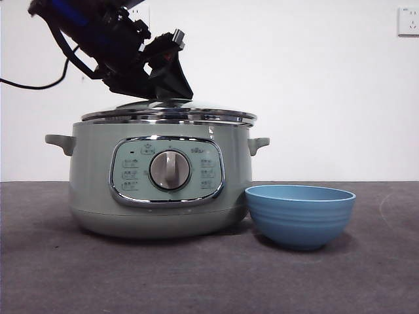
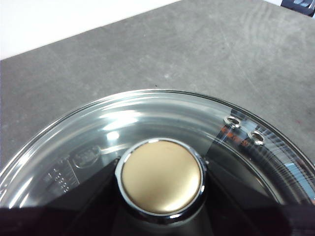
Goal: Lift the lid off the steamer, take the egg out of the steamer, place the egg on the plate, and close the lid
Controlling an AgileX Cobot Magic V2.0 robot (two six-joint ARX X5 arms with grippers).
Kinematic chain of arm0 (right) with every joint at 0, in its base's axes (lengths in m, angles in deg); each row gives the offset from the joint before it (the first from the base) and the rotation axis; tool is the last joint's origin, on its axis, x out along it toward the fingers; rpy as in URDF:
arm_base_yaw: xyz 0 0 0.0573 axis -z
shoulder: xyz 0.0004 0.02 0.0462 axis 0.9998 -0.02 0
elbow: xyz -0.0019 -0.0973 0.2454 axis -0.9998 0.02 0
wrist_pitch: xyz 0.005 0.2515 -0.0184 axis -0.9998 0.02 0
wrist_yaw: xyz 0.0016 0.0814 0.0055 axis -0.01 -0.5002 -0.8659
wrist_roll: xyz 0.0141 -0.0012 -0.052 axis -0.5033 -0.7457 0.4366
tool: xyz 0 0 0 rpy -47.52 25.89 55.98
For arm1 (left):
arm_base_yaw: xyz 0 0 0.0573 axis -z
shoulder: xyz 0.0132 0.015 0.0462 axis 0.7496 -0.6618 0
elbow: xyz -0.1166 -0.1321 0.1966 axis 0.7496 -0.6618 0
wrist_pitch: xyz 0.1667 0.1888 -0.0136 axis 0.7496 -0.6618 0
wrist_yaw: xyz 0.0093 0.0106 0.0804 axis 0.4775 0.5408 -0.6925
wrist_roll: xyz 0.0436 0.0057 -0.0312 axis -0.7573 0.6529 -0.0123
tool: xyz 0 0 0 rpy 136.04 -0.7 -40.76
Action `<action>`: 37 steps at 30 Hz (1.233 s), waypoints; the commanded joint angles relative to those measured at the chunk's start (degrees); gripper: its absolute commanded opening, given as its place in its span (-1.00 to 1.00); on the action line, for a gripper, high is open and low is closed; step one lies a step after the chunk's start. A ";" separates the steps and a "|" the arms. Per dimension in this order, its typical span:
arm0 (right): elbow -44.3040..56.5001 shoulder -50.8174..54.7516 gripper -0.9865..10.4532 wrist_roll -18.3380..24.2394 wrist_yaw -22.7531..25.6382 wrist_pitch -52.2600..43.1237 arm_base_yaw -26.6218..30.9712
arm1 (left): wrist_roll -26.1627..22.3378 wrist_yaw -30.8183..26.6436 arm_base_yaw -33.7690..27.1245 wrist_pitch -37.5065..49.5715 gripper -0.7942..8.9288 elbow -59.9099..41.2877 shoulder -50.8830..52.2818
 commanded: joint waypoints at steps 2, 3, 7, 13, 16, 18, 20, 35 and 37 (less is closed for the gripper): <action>-0.02 0.04 -0.16 -0.42 0.15 0.00 -0.09 | -0.28 -1.22 0.11 0.13 -0.85 0.50 -1.18; -0.02 0.04 -0.16 -0.39 0.15 0.02 -0.09 | -0.31 -1.88 0.11 0.04 -0.85 0.50 -1.18; -0.02 0.04 -0.16 -0.39 0.15 0.09 -0.09 | -0.31 -1.86 -0.02 -0.24 -0.85 0.50 -1.18; -0.02 0.04 -0.16 -0.37 0.15 0.07 -0.09 | -0.52 -1.79 -0.37 -4.13 -0.85 0.50 -1.18; -0.02 0.04 -0.16 -0.37 0.15 0.07 -0.09 | -0.52 -1.77 -0.39 -4.85 -0.85 0.50 -1.18; -0.02 0.04 -0.16 -0.37 0.15 0.07 -0.09 | -0.52 -1.77 -0.39 -5.57 -0.85 0.50 -1.16; -0.02 0.04 -0.16 -0.37 0.15 0.09 -0.09 | -0.52 -1.79 -0.39 -6.34 -0.85 0.50 -1.16; -0.02 0.02 -0.16 -0.37 0.15 1.62 -0.09 | -0.50 -1.84 -0.39 -7.65 -0.85 0.50 -0.72; -0.02 0.02 -0.16 -0.37 0.15 1.64 -0.09 | -0.50 -1.90 -0.39 -7.65 -0.85 0.50 -0.52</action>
